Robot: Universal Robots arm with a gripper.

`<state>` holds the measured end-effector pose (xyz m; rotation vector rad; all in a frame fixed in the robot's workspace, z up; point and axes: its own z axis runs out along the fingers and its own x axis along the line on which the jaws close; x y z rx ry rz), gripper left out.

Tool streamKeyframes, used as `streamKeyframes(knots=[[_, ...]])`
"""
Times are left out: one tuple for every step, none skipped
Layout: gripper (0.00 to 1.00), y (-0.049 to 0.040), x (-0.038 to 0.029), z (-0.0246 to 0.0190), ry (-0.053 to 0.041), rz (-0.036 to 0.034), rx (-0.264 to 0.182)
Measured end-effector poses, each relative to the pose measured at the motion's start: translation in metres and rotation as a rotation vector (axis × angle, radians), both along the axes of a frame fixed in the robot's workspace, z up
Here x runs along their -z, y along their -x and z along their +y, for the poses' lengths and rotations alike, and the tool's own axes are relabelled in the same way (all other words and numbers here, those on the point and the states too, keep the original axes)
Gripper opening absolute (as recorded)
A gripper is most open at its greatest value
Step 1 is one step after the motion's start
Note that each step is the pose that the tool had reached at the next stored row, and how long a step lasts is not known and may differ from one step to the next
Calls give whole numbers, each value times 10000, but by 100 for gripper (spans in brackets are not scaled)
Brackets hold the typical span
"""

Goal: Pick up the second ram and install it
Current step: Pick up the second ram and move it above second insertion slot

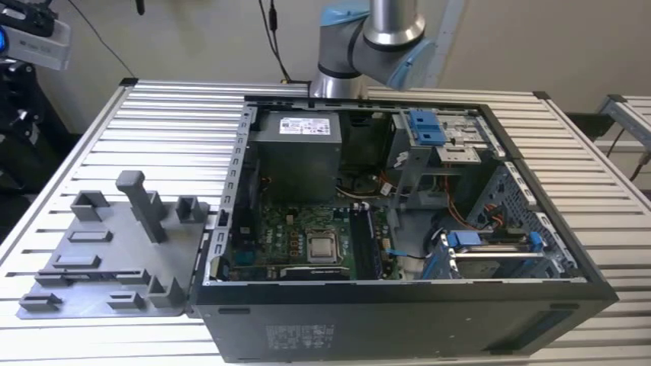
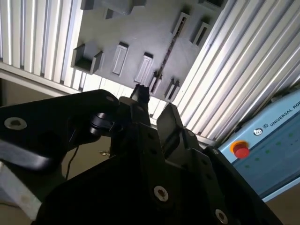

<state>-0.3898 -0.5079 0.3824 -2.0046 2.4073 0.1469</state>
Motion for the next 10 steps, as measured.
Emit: streamKeyframes(knots=[[42,0,0,0,-3,0,0],[42,0,0,0,-6,0,0],[48,0,0,0,-8,0,0],[48,0,0,0,-10,0,0],[48,0,2,0,-10,-1,0],[48,2,9,-1,-11,-15,-1],[48,10,18,-1,-10,-64,-7],[48,20,27,0,-10,-138,-21],[48,32,38,0,-12,-212,-33],[48,46,49,0,-13,-281,-41]])
